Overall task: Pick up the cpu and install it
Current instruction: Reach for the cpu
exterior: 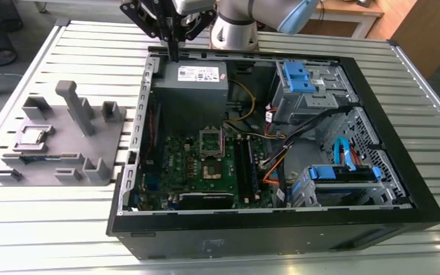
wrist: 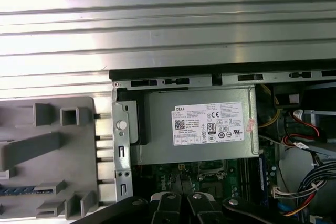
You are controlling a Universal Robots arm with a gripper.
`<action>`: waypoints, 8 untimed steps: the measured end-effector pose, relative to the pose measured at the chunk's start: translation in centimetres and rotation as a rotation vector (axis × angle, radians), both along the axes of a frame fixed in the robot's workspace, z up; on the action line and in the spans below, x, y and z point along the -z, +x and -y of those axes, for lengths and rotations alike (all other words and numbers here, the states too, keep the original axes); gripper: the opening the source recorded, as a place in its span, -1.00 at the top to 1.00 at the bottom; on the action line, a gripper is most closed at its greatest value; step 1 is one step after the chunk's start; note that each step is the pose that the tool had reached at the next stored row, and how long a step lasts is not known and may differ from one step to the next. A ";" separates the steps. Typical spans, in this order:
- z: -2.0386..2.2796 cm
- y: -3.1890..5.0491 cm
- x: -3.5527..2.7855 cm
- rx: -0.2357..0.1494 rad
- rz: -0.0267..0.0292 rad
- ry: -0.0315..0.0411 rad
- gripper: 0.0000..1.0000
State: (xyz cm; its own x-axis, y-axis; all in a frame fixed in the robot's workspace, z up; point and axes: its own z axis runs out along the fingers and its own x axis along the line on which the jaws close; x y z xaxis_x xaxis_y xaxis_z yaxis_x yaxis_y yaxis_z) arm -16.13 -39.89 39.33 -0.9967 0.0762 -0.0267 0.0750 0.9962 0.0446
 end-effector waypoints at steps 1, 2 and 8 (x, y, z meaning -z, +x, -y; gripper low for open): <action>0.00 -0.06 0.00 0.000 0.0000 0.0000 0.79; 0.00 -0.12 0.00 0.000 0.0000 -0.0001 0.79; 0.00 -0.49 0.00 0.000 0.0002 0.0000 0.79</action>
